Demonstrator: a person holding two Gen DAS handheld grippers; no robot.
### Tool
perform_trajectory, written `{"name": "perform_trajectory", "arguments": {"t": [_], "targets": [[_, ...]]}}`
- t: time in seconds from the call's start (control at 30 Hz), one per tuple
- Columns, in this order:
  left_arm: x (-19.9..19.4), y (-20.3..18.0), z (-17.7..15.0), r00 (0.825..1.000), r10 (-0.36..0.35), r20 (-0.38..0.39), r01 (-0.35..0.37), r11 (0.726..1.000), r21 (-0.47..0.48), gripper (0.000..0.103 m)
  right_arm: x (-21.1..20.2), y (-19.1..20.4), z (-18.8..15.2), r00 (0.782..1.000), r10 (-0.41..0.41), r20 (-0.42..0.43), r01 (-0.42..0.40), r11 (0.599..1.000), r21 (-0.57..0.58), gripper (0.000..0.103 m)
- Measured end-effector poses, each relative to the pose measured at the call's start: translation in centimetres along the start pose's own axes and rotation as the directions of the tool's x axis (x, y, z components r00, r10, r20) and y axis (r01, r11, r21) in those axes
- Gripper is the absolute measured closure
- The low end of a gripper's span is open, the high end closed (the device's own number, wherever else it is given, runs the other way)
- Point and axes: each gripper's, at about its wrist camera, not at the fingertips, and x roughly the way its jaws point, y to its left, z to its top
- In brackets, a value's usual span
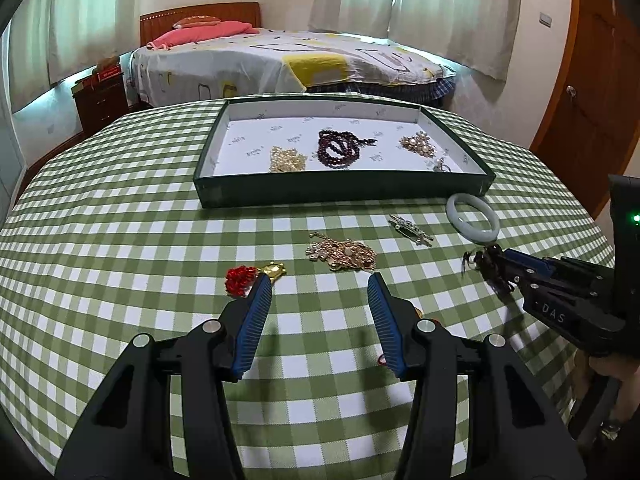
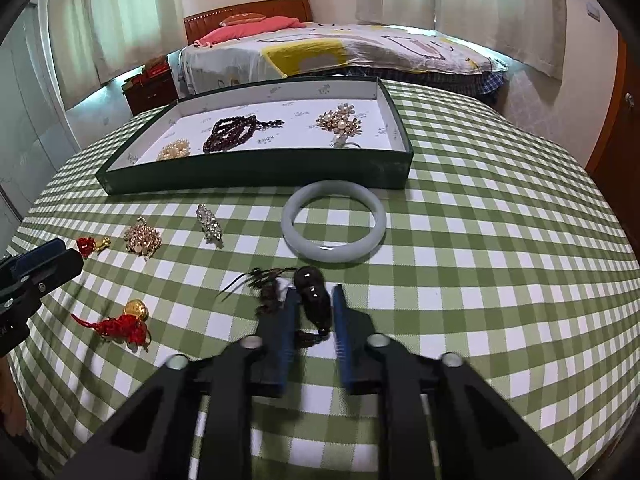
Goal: Organize jewelry
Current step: 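Grasp the black pendant with the right gripper while the left grasps the red tassel charm, then carry the black pendant and red tassel charm over the tray with both grippers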
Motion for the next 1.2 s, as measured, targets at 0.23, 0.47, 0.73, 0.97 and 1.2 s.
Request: {"name": "perform_trajectory", "arguments": {"t": [0.23,0.47,0.73,0.97,1.2], "targets": [[-0.1,-1.6,-0.7,0.999,-0.033,-0.009,0.033,0.999,0.039,0.055,-1.4,-0.6,-1.0,1.000,-0.014,0.016,0.013,1.000,0.021,0.087],[0.7,-3.2,-1.7,0.996,-0.063,-0.056,0.067,0.995,0.077,0.063,-2.3,-1.1,-2.0,0.999,-0.024,0.024,0.024,0.999,0.029,0.087],[1.3,-4.3,-2.3,0.994,-0.073,-0.076,0.081,0.991,0.107,0.063,-2.3,-1.8,-2.2,0.999,-0.019,0.028,0.017,0.998,0.053,0.087],[1.6,-4.7,-2.6,0.988,-0.132,-0.084,0.141,0.983,0.116,0.089,-2.1,-1.6,-2.3,1.000,-0.017,0.026,0.016,0.999,0.050,0.087],[1.5,-4.9,-2.8,0.985,-0.154,-0.081,0.163,0.978,0.127,0.092,-2.1,-1.6,-2.3,0.999,-0.019,0.027,0.017,0.999,0.050,0.087]]}}
